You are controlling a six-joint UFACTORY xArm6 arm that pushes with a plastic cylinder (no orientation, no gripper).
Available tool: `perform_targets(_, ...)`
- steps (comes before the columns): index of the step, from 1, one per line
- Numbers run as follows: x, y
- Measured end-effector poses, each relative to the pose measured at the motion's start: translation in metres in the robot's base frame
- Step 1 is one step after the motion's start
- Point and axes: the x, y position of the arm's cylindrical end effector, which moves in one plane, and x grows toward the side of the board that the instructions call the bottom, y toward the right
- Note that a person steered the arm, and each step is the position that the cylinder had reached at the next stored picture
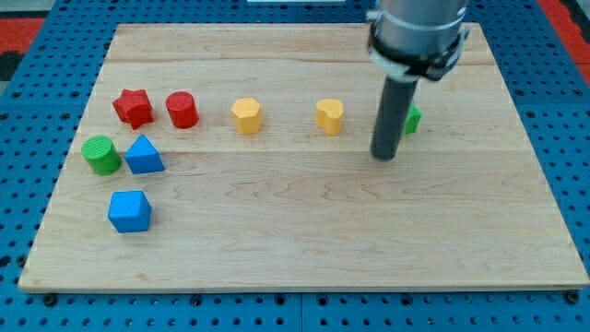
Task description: Push the blue triangle close to the yellow heart
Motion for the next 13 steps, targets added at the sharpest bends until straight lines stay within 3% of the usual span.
perform_targets(1, 0.035, -0.095)
perform_targets(2, 0.047, -0.146)
perform_targets(4, 0.047, -0.313)
perform_targets(5, 0.015, -0.321)
perform_targets(6, -0.022, -0.303)
perform_targets(8, -0.016, -0.238)
perform_targets(9, 0.015, -0.239)
perform_targets(11, 0.006, -0.126)
perform_targets(13, -0.011, -0.105)
